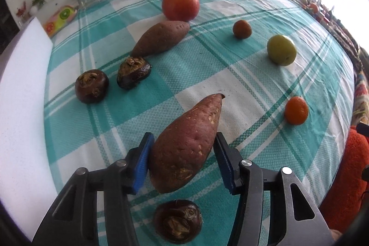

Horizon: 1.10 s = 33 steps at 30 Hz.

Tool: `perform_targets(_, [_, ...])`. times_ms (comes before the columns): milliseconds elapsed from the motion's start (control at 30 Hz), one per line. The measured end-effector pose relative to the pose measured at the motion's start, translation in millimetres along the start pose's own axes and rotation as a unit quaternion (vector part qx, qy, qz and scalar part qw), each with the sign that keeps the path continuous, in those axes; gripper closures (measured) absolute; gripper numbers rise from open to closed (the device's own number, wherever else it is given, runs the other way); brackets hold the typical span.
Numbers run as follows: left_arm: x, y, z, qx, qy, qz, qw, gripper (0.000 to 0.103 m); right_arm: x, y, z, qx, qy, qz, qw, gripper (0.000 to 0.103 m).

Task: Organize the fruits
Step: 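Carry the sweet potato toward the box with the left tool while the right tool grasps the small orange, then release the sweet potato into the box with the left tool while the right tool drops the orange in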

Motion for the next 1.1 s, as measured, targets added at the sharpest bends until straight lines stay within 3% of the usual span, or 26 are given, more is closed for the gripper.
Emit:
perform_targets(67, [12.9, -2.9, 10.2, -0.013, 0.010, 0.038, 0.9991, 0.049, -7.1, -15.6, -8.8, 0.043, 0.019, 0.011, 0.999, 0.000])
perform_targets(133, [26.8, -3.9, 25.1, -0.029, 0.015, 0.073, 0.9968, 0.049, -12.5, -30.8, -18.0, 0.055, 0.013, 0.005, 0.998, 0.006])
perform_targets(200, [39.4, -1.5, 42.7, -0.046, 0.020, 0.103, 0.9935, 0.049, -10.7, -42.6, -34.3, 0.067, -0.004, 0.008, 0.998, 0.029])
perform_targets(367, [64.8, 16.0, 87.1, -0.074, 0.032, 0.149, 0.9855, 0.049, 8.5, -61.9, -93.6, 0.089, -0.001, 0.045, 0.995, 0.033])
perform_targets(400, [70.2, 20.7, 96.3, -0.079, 0.033, 0.156, 0.9841, 0.049, 11.2, -63.5, -103.6, 0.093, 0.006, 0.054, 0.994, 0.038])
perform_targets(433, [76.2, 25.1, 105.4, -0.084, 0.034, 0.162, 0.9826, 0.049, 12.6, -64.7, -113.5, 0.100, 0.012, 0.063, 0.993, 0.046])
perform_targets(467, [83.9, 29.0, 115.2, -0.089, 0.035, 0.170, 0.9808, 0.049, 12.6, -64.7, -120.2, 0.106, 0.023, 0.071, 0.992, 0.072])
perform_targets(567, [115.4, 42.9, 144.7, -0.106, 0.032, 0.198, 0.9739, 0.050, 13.5, -65.0, -119.3, 0.101, 0.024, 0.072, 0.992, 0.072])
perform_targets(633, [141.1, 52.5, 158.2, -0.111, 0.006, 0.215, 0.9702, 0.052, 21.8, -67.6, -108.6, 0.096, 0.005, 0.058, 0.994, 0.072])
perform_targets(733, [183.1, 69.0, 162.4, -0.104, -0.069, 0.236, 0.9637, 0.057, 71.1, -81.2, -91.4, 0.085, -0.063, 0.062, 0.992, 0.072])
perform_targets(833, [221.0, 91.9, 144.6, -0.070, -0.129, 0.271, 0.9513, 0.061, 152.0, -93.7, -89.8, 0.086, -0.144, 0.098, 0.981, 0.072])
perform_targets(967, [251.3, 124.3, 109.7, -0.029, -0.137, 0.319, 0.9373, 0.061, 257.4, -93.0, -119.4, 0.116, -0.230, 0.144, 0.956, 0.072])
perform_targets(1100, [256.7, 139.8, 94.7, -0.009, -0.134, 0.336, 0.9322, 0.061, 323.0, -77.5, -165.4, 0.152, -0.249, 0.175, 0.940, 0.071])
Point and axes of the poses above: each gripper's, at about its wrist camera, not at the fingertips, and z roughly against the way its jaws point, x to its left, y to its underside, the point moved 3 cm from there along -z, roughly the way its jaws point, and after that the axes turned 13 degrees about -y, right-handed, at the moved point
